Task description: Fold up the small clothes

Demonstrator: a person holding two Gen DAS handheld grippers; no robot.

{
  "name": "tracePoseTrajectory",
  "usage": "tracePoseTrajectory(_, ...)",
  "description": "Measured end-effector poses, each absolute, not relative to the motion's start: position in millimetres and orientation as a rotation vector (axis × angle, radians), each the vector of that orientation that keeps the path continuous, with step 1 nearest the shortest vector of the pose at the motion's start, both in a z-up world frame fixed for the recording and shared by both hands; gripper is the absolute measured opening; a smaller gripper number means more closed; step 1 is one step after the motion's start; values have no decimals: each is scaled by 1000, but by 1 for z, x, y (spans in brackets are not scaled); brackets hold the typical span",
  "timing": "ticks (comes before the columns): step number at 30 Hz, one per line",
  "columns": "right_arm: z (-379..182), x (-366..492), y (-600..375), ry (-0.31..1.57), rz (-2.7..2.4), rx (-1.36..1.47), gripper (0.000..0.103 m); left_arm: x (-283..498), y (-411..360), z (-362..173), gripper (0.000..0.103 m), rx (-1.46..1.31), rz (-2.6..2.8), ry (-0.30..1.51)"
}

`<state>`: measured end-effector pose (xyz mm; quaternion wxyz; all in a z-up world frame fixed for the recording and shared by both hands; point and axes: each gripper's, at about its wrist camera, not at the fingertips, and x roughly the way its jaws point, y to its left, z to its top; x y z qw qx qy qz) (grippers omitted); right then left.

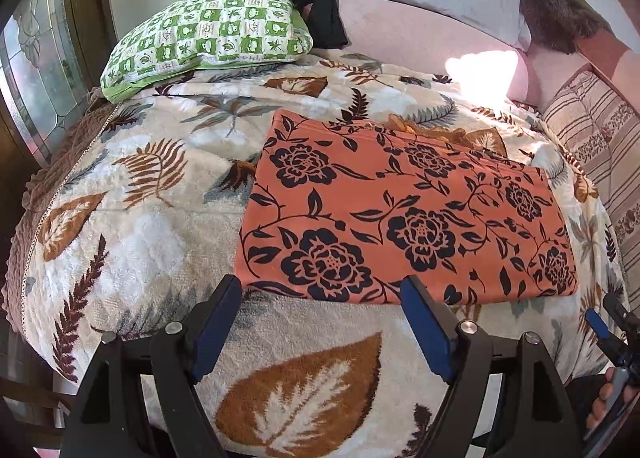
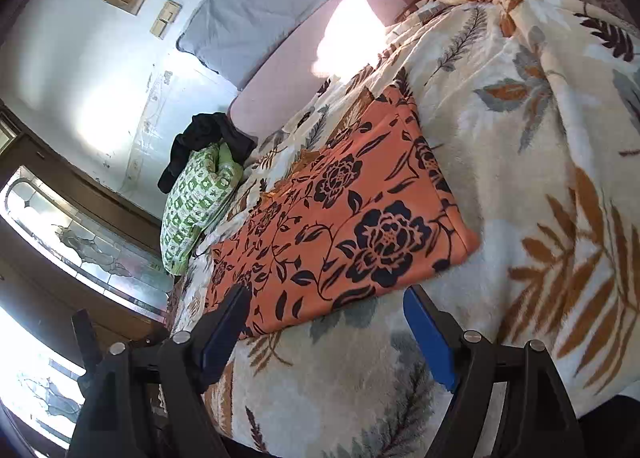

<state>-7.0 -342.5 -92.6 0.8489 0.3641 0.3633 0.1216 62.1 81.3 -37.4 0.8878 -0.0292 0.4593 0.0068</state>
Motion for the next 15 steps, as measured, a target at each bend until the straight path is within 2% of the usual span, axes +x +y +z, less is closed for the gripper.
tracePoseTrajectory(15,-110,-5,-365,770,252,796,82,37,53,-63,82,-55,6,933)
